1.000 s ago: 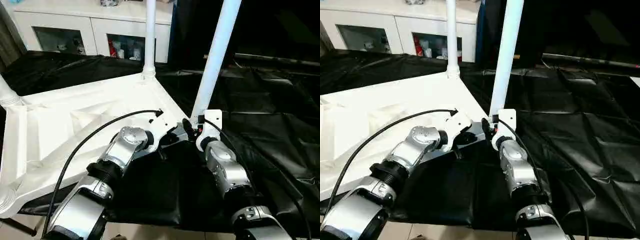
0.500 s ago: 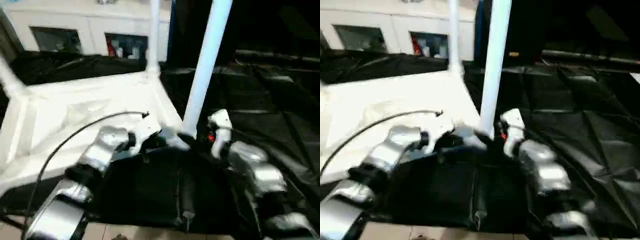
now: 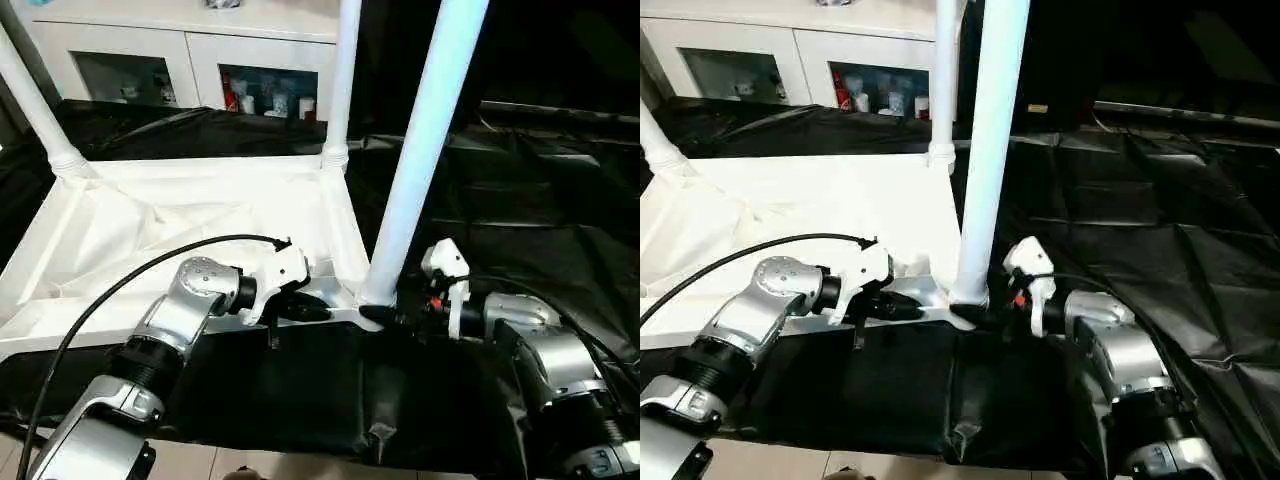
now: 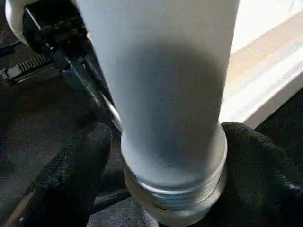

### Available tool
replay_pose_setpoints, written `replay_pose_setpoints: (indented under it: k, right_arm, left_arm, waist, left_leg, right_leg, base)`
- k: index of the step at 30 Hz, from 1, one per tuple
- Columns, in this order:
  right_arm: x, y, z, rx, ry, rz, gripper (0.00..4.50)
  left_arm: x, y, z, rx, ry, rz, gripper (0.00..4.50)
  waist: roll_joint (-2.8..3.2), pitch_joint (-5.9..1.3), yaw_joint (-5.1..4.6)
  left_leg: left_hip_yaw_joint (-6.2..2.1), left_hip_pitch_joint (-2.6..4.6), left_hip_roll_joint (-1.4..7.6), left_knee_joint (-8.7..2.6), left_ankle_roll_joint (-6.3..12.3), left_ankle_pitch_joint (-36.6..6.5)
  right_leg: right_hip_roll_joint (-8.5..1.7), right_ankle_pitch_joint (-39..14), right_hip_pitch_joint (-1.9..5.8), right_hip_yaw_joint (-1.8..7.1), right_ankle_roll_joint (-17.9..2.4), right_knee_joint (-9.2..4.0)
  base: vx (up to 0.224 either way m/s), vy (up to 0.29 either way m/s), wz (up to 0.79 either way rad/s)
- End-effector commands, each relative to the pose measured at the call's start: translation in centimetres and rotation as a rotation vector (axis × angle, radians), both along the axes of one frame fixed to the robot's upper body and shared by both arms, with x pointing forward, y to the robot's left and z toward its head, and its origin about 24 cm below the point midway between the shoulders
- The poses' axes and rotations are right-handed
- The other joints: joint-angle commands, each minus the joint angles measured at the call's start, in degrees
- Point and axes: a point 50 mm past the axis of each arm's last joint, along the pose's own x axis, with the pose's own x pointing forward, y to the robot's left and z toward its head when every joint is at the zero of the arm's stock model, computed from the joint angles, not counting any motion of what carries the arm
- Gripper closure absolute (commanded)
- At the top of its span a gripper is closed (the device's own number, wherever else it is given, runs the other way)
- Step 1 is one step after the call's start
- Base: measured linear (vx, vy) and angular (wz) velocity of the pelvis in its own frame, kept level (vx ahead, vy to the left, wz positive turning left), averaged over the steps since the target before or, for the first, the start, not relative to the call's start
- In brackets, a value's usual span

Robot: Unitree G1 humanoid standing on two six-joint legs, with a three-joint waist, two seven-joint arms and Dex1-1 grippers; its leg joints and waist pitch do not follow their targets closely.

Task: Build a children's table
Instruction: Rotate leg to tighten

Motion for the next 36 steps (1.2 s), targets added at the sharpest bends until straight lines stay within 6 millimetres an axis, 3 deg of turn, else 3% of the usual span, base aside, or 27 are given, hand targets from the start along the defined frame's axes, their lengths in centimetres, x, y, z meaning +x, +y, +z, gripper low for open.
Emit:
replay_pose_setpoints:
  k: [1, 2, 7, 8, 11, 13, 17, 18, 22, 25, 29, 30, 33, 36]
  right_arm:
    - [-0.1, 0.3, 0.2, 0.006, -0.006, 0.019, 0.57]
    - [-0.1, 0.4, 0.2, 0.011, -0.008, 0.021, 0.84]
    - [0.1, 0.8, 0.3, 0.025, -0.022, 0.019, 1.16]
    - [0.2, 0.8, 0.3, 0.024, -0.019, 0.022, 1.25]
    - [0.2, 0.8, 0.3, 0.023, -0.020, 0.021, 1.58]
    - [0.2, 0.8, 0.3, 0.021, -0.022, 0.023, 1.65]
    - [0.2, 0.8, 0.1, 0.012, -0.022, 0.034, 1.72]
    - [0.1, 0.9, 0.0, 0.008, -0.020, 0.038, 1.72]
    - [0.0, 0.8, -0.2, 0.004, -0.009, 0.019, 1.74]
    - [0.6, 0.8, -1.3, -0.041, -0.013, -0.149, 1.74]
    - [1.8, 1.2, -2.8, -0.066, 0.000, -0.435, 1.75]
    - [1.8, 1.2, -2.8, -0.066, 0.000, -0.435, 1.75]
    - [3.0, 2.2, -3.5, -0.043, 0.038, -0.688, 1.75]
    - [3.6, 3.2, -3.7, -0.054, 0.037, -0.781, 1.75]
  left_arm:
    - [-0.5, -0.9, 0.3, -0.052, 0.007, -0.063, 4.50]
    - [-0.5, -0.9, 0.3, -0.051, 0.004, -0.058, 4.50]
    - [-0.6, -0.6, 0.2, -0.047, 0.006, -0.049, 4.50]
    - [-0.5, -0.5, 0.3, -0.047, 0.005, -0.044, 4.50]
    - [-0.5, -0.4, 0.3, -0.043, 0.004, -0.039, 4.50]
    - [-0.5, -0.4, 0.3, -0.042, 0.004, -0.035, 4.50]
    - [-0.4, -0.4, 0.3, -0.044, 0.005, -0.025, 4.50]
    - [-0.4, -0.4, 0.3, -0.045, 0.006, -0.023, 4.50]
    - [-0.3, -0.4, 0.3, -0.054, 0.006, -0.006, 4.50]
    - [0.8, -0.6, 0.0, -0.019, -0.028, 0.120, 4.50]
    - [2.3, -1.8, -0.2, -0.017, -0.062, 0.273, 4.50]
    - [2.3, -1.8, -0.2, -0.017, -0.062, 0.273, 4.50]
    - [3.5, -3.5, -0.4, 0.011, -0.076, 0.411, 4.50]
    - [4.0, -4.9, -0.5, 0.024, -0.080, 0.478, 4.50]
  waist:
    - [-0.31, -3.49, -0.17]
    - [-0.31, -3.48, -0.18]
    - [-0.39, -3.43, -0.13]
    - [-0.67, -3.43, -0.16]
    - [-0.53, -3.48, -0.12]
    - [-0.76, -3.51, -0.15]
    - [-0.65, -3.49, -0.10]
    - [-0.91, -3.49, -0.07]
    - [-0.80, -3.52, -0.09]
    - [-0.68, -3.42, -0.32]
    - [-0.75, -3.23, -0.80]
    - [-0.59, -3.28, -1.07]
    - [-0.50, -3.34, -1.65]
    - [-0.49, -3.51, -1.58]
  left_leg:
    - [-0.80, 0.79, 3.25, -3.72, 3.34, -8.77]
    - [-0.79, 0.80, 3.25, -3.72, 3.30, -8.86]
    - [-0.82, 0.88, 3.31, -3.84, 2.90, -9.37]
    - [-0.82, 0.81, 3.31, -3.83, 2.97, -9.08]
    - [-0.78, 0.86, 3.26, -3.74, 3.28, -8.50]
    - [-0.76, 0.77, 3.22, -3.70, 3.44, -8.15]
    - [-0.75, 0.81, 3.21, -3.65, 3.56, -8.08]
    - [-0.75, 0.74, 3.19, -3.63, 3.69, -7.83]
    - [-0.73, 0.77, 3.18, -3.59, 3.95, -7.30]
    - [-0.69, 0.78, 3.12, -3.63, 3.51, -7.62]
    - [-0.99, 1.05, 3.02, -4.18, 0.20, -12.32]
    - [-0.94, 1.08, 3.00, -4.20, -0.04, -12.51]
    - [-0.94, 1.09, 2.81, -4.21, -0.69, -12.27]
    - [-0.88, 1.05, 2.71, -4.06, -0.43, -11.56]
  right_leg:
    - [-3.84, -2.99, 2.29, 2.24, -14.90, -3.49]
    - [-3.85, -3.24, 2.27, 2.25, -14.83, -3.53]
    - [-3.90, -4.99, 2.18, 2.26, -14.38, -3.63]
    - [-3.89, -4.65, 2.24, 2.25, -14.32, -3.58]
    - [-3.87, -3.96, 2.19, 2.25, -14.39, -3.49]
    - [-3.87, -3.74, 2.27, 2.23, -14.36, -3.45]
    - [-3.91, -4.19, 2.23, 2.26, -14.27, -3.48]
    - [-3.96, -4.33, 2.28, 2.24, -14.21, -3.44]
    - [-3.88, -4.14, 2.23, 2.23, -14.09, -3.42]
    - [-3.80, -4.63, 2.01, 2.29, -14.04, -3.54]
    - [-4.03, -12.25, 1.97, 2.33, -12.33, -4.29]
    - [-3.93, -11.97, 1.76, 2.38, -12.10, -4.30]
    - [-3.90, -10.95, 1.66, 2.42, -12.16, -4.33]
    - [-3.90, -9.35, 1.83, 2.41, -12.05, -4.36]
  base:
    - [0.000, 0.000, 0.00]
    - [0.000, 0.000, 0.00]
    - [0.000, 0.000, 0.00]
    - [0.000, 0.000, 0.00]
    - [0.000, 0.000, 0.00]
    - [0.000, 0.000, 0.00]
    - [0.000, 0.000, 0.00]
    - [0.000, 0.000, 0.00]
    - [0.000, 0.000, 0.00]
    - [0.000, 0.000, 0.00]
    - [0.000, 0.000, 0.00]
    - [0.000, 0.000, 0.00]
    - [0.000, 0.000, 0.00]
    - [0.000, 0.000, 0.00]
